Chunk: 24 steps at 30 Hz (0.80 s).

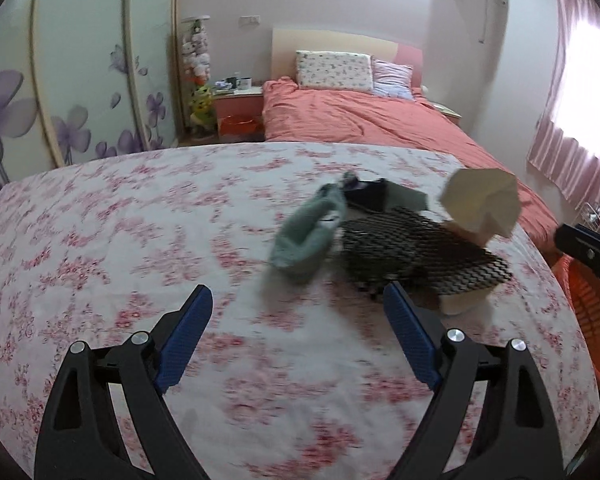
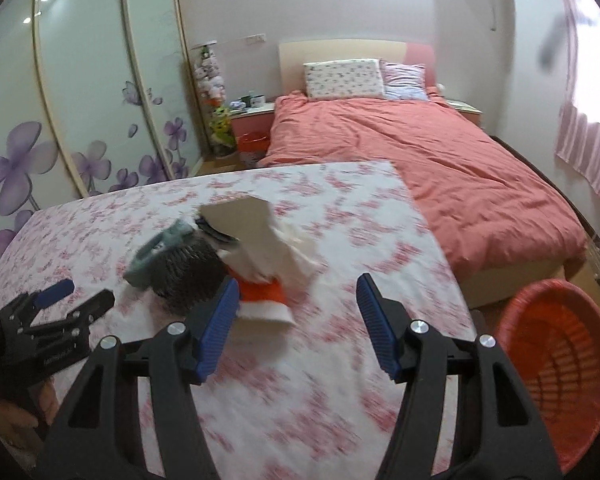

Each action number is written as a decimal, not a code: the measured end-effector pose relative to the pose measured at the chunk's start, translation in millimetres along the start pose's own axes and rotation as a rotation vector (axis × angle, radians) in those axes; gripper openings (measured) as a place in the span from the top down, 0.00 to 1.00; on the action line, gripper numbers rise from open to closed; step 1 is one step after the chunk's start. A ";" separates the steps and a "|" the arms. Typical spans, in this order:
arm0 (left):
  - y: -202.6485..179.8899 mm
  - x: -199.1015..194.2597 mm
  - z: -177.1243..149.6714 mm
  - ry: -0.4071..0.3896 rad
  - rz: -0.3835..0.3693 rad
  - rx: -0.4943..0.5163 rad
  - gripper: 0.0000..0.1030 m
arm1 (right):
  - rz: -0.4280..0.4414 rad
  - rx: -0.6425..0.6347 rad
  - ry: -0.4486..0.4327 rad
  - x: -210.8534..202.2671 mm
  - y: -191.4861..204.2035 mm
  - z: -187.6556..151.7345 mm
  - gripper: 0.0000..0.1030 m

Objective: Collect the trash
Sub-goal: 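Move both tools back over the items on the bed, then grasp the white crumpled paper with the right tool while the left tool grasps the green sock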

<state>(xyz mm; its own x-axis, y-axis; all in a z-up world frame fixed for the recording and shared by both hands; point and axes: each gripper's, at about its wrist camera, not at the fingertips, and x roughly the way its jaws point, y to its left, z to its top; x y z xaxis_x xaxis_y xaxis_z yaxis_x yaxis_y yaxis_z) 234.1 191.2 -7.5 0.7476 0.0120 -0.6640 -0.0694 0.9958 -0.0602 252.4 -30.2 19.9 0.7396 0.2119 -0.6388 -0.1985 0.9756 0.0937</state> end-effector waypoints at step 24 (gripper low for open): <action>21.6 49.3 21.9 0.026 -0.032 -0.035 0.18 | -0.024 0.012 -0.027 48.2 1.3 26.7 0.96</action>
<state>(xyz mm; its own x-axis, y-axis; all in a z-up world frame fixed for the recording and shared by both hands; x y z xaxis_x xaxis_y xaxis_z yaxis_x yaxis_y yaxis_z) 283.9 215.2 -25.2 0.7326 -0.0222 -0.6803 -0.0693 0.9918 -0.1070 305.0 -17.2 9.6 0.7609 0.1897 -0.6205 -0.1727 0.9810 0.0881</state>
